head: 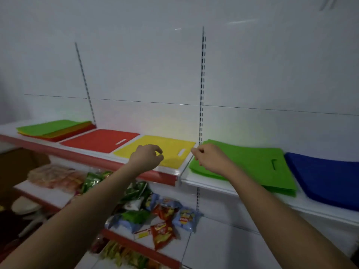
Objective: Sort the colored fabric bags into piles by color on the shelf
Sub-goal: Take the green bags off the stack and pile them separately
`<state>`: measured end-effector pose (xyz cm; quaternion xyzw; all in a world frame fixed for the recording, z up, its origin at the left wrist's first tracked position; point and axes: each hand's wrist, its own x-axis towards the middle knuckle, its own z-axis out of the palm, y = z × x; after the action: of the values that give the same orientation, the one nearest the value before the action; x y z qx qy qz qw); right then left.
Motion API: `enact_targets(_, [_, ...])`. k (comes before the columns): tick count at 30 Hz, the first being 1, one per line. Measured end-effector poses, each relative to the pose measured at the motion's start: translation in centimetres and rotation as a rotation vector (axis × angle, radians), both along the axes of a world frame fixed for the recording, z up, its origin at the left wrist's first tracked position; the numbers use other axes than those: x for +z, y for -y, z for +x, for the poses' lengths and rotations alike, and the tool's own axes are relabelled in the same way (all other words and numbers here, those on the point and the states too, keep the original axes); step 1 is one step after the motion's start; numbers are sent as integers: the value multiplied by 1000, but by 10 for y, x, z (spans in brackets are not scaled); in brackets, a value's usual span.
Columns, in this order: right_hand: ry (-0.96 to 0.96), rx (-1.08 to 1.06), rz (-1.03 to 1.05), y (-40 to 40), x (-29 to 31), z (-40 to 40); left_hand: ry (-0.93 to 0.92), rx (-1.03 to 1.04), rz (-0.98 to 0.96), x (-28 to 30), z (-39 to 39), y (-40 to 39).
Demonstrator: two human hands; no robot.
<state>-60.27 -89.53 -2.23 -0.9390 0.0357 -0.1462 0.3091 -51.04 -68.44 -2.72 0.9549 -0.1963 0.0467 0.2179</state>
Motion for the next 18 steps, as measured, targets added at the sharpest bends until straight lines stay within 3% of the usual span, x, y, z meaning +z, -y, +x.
enact_targets(12, [-65, 426, -175, -222, 17, 47, 20, 397, 91, 9, -37, -203])
enact_targets(18, [-115, 503, -162, -336, 13, 82, -14, 488, 101, 1, -24, -317])
